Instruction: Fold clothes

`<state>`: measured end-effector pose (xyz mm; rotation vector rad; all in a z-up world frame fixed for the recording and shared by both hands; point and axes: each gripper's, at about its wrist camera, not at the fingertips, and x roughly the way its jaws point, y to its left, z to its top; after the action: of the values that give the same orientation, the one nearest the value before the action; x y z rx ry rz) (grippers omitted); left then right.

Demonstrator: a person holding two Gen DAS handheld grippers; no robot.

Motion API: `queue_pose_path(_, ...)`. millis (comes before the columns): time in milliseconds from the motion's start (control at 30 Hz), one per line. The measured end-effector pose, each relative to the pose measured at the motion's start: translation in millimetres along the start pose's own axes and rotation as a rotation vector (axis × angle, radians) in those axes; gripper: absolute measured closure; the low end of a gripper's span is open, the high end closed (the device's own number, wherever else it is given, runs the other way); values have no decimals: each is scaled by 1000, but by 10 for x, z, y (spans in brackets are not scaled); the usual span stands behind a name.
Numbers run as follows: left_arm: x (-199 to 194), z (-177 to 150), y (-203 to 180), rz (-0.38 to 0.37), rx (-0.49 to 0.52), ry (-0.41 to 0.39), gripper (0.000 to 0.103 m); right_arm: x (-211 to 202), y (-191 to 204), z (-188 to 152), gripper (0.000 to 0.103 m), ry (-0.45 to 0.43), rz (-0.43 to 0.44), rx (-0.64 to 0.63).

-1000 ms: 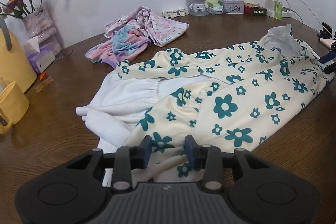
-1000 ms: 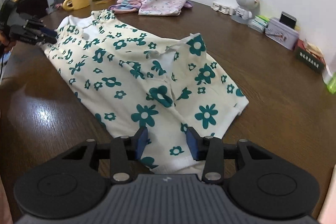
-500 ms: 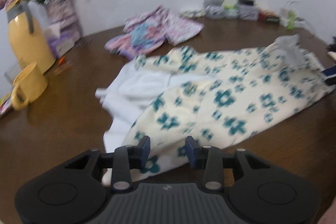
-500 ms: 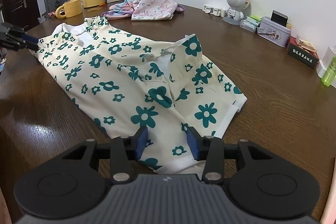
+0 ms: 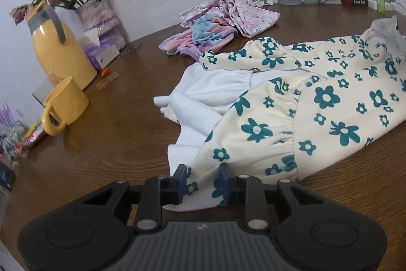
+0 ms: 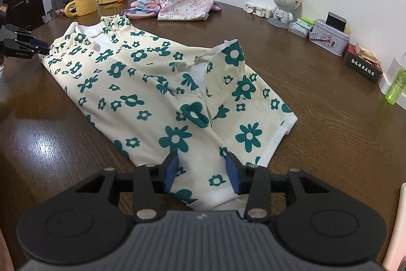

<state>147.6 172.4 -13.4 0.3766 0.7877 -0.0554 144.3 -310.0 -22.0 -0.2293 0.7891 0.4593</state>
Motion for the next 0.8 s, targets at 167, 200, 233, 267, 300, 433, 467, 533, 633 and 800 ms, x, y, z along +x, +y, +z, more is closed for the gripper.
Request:
queue_pose_path(167, -101, 89, 96, -39, -40, -6, 75, -47, -16, 23, 61, 13, 23, 36)
queue_pose_path(200, -191, 135, 115, -52, -49, -39, 75, -106, -27, 36, 61, 7, 47, 49)
queue_pose_path(233, -282, 185, 129, -63, -55, -74, 75, -174, -9, 65, 61, -14, 62, 52)
queue_pose_path(267, -357, 239, 115, -79, -55, -107, 73, -231, 25, 112, 61, -41, 69, 48)
queue_pose_path(300, -423, 296, 85, -99, -51, -141, 71, -289, 59, 159, 61, -67, 76, 44)
queue_pose_path(433, -461, 475, -320, -256, 44, -201, 70, -224, 354, 399, 61, -117, 122, -44)
queue_pose_path(467, -425, 499, -456, -292, 79, -200, 70, -130, 441, 464, 61, -111, 136, -72)
queue_pose_path(533, -331, 517, -667, -339, 119, -183, 70, 70, 598, 573, 61, -99, 157, -121)
queue_pose_path(633, -187, 484, -746, -330, 110, -150, 69, 358, 726, 667, 61, -69, 200, -162)
queue_pose_path(800, 17, 339, -466, -242, 4, -76, 71, 485, 633, 605, 61, -54, 240, -153)
